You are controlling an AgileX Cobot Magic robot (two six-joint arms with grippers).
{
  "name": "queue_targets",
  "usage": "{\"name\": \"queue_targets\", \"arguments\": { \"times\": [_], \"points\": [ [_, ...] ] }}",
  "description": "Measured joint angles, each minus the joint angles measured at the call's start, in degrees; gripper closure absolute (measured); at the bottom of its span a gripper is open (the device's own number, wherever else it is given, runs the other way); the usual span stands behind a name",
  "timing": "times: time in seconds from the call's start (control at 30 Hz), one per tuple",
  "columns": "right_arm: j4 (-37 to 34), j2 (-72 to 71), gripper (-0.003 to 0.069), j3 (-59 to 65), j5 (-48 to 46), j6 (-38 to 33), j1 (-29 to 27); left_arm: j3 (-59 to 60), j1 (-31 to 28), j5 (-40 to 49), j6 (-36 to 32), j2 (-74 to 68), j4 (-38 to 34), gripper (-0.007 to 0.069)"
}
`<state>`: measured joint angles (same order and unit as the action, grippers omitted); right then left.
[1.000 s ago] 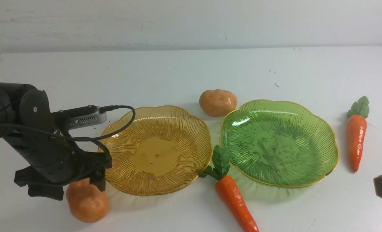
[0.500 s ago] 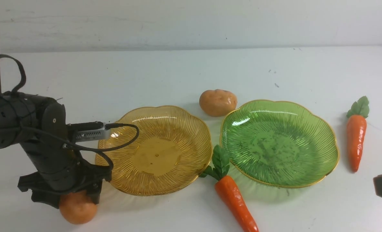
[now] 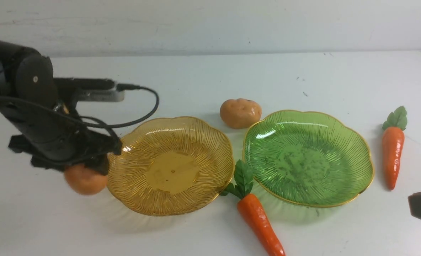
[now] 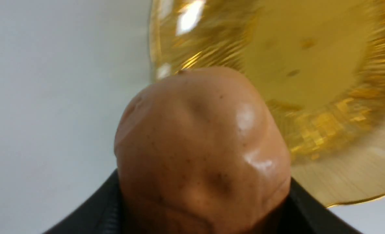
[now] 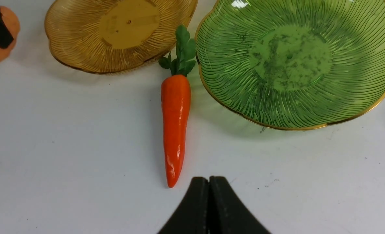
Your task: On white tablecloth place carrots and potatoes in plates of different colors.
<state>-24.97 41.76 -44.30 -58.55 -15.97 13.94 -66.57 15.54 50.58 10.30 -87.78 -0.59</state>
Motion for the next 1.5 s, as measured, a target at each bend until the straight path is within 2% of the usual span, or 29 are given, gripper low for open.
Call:
{"name": "queue_targets", "arguments": {
  "times": [0.1,0.17,0.37,0.5,0.63,0.73,0.83,0.9,0.93,1.03,1.07,1.1,1.17,1.2,1.23,1.27,1.33,1.43,1.5],
  "points": [
    [-4.2,0.7,0.0674,0.0,2.2,-4.2,0.0,-0.2,3.3,-7.2,-6.4,-1.0,-3.2,0.0204],
    [-6.9,1.7,0.0674,0.0,3.4,-7.3,0.0,-0.3,5.1,-11.0,-8.0,-2.4,-4.1,0.0203],
    [-14.7,10.1,0.0674,0.0,3.5,-14.1,0.0,-0.3,6.8,-15.6,-9.0,-8.9,-4.6,0.017],
    [-15.5,17.8,0.0672,0.0,3.6,-17.0,0.3,-0.3,6.9,-16.0,-8.9,-12.2,-4.6,0.0119],
    [-13.1,24.5,0.0669,0.0,5.6,-17.4,4.4,-0.3,6.9,-16.3,-8.9,-13.7,-4.6,0.0026],
    [-11.0,27.6,0.0666,-0.1,7.7,-16.5,8.5,-0.9,6.9,-16.1,-8.9,-13.7,-4.6,-0.0006],
    [-2.8,34.2,0.0627,-0.4,14.8,-9.7,17.7,-3.3,6.9,-13.4,-8.9,-13.7,-4.6,-0.0024],
    [-0.1,35.8,0.0604,-0.5,16.6,-7.3,19.3,-4.7,6.9,-11.8,-8.9,-13.7,-4.6,-0.0023],
    [3.7,38.6,0.055,-0.6,19.5,-2.5,21.5,-5.9,6.9,-9.6,-8.9,-13.7,-4.6,-0.002],
    [7.6,42.3,0.0461,-1.0,21.6,2.7,23.0,-8.7,6.9,-5.0,-8.8,-13.7,-4.5,0.0025],
    [9.2,44.6,0.0396,-1.8,22.4,5.6,23.5,-10.7,6.9,-1.6,-8.8,-13.7,-4.2,0.0072],
    [9.8,45.8,0.0368,-2.2,22.6,6.6,23.7,-12.3,6.9,1.1,-8.8,-13.6,-3.7,0.0116],
    [10.4,48.3,0.0296,-3.5,23.0,8.3,23.9,-14.6,6.9,5.6,-8.8,-13.2,-2.4,0.027],
    [10.7,50.5,0.0236,-4.9,23.4,8.9,24.0,-15.8,6.9,8.1,-8.8,-12.7,-1.5,0.0387],
    [10.8,52.0,0.0213,-5.5,23.5,8.9,24.0,-16.3,6.9,9.4,-8.8,-12.1,-1.0,0.0462],
    [10.8,52.9,0.02,-6.0,23.7,9.0,24.0,-16.5,6.9,10.2,-8.9,-11.2,-0.4,0.053],
    [10.8,55.0,0.0178,-7.0,24.1,9.1,24.0,-16.8,6.9,11.2,-8.9,-9.7,0.1,0.0582],
    [10.8,59.0,0.0187,-8.5,24.1,9.1,24.0,-16.9,6.9,12.4,-8.9,-6.5,0.6,0.0619],
    [10.9,60.4,0.0234,-9.1,23.9,9.1,24.1,-16.9,6.9,12.9,-8.9,-4.1,1.3,0.0628]
  ]
}}
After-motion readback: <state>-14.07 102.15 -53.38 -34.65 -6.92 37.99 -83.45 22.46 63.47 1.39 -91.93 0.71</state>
